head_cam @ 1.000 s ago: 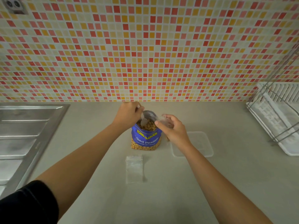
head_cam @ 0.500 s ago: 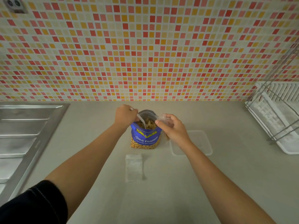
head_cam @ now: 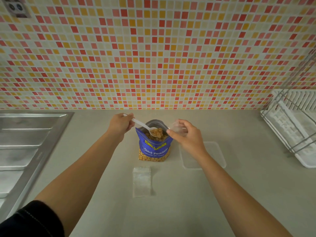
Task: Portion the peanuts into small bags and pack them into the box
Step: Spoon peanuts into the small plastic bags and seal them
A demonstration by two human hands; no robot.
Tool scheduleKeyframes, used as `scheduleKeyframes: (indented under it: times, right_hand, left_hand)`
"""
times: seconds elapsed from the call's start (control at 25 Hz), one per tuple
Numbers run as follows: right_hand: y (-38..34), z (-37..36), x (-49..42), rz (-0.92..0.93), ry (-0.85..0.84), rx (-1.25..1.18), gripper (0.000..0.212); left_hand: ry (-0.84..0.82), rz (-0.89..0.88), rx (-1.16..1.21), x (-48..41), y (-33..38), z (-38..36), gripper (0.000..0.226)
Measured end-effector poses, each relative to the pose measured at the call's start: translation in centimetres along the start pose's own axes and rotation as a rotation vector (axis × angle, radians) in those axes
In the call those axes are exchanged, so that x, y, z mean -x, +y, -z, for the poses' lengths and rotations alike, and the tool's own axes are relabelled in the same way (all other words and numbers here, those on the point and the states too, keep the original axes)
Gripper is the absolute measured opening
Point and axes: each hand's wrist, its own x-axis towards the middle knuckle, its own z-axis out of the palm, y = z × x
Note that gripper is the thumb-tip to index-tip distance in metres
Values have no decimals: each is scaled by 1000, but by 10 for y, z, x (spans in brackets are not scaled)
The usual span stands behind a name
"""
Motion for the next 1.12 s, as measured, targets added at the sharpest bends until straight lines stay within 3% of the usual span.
scheduleKeyframes:
  times: [0.2, 0.44, 0.56, 0.72, 0.8, 1.12]
  right_hand:
    - [-11, 0, 1, 111, -24, 279, 63]
    - [-25, -11, 3, 166, -7, 371, 60]
    - [-34, -24, 6, 168, 55, 251, 56]
    - [-45, -36, 11, 118, 121, 61, 54]
    - [-48, -37, 13, 123, 133, 35, 55]
    - [-48, -42, 12, 108, 85, 227, 51]
  left_hand:
    - [0, 91, 129, -1, 6, 8, 16]
    - [-6, -63, 138, 10, 52, 15, 11]
    - [-41, -322, -81, 35, 75, 6, 17]
    - [21, -933, -629, 82, 91, -5, 27]
    - [41, -1057, -716, 91, 96, -3, 29]
    - [12, -892, -648, 75, 83, -2, 30]
